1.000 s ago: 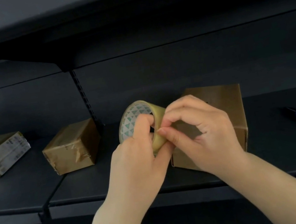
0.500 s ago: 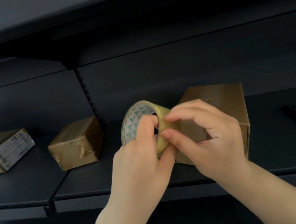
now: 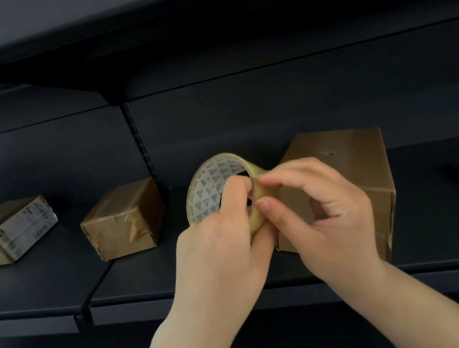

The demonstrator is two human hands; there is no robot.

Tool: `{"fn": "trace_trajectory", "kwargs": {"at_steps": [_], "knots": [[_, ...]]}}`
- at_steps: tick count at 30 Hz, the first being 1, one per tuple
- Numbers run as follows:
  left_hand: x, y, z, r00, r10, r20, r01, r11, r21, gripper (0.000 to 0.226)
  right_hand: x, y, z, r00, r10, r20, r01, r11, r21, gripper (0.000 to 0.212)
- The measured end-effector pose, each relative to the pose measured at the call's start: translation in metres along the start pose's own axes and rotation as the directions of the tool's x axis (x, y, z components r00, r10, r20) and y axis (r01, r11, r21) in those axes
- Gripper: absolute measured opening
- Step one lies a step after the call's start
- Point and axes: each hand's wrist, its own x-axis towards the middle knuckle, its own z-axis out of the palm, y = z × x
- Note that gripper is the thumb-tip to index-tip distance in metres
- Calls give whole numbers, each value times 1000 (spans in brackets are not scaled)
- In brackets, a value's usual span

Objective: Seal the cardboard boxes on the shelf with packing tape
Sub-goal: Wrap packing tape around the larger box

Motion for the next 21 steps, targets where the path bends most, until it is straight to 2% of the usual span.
{"fn": "trace_trajectory", "kwargs": {"at_steps": [5,13,21], "knots": [[-2,0,2,1000,-15,-11,15,1000,-26,23,-1,0,4,997,-43,-58,45,999,25,12],[-3,-1,3,1000,-23,-10,23,999,36,22,-4,4,4,999,-29,27,29,999,18,7],[-7,-3,-1,999,-38,10,38,999,30,25,-9,3,13,998,2,-60,4,995,102,13]]}}
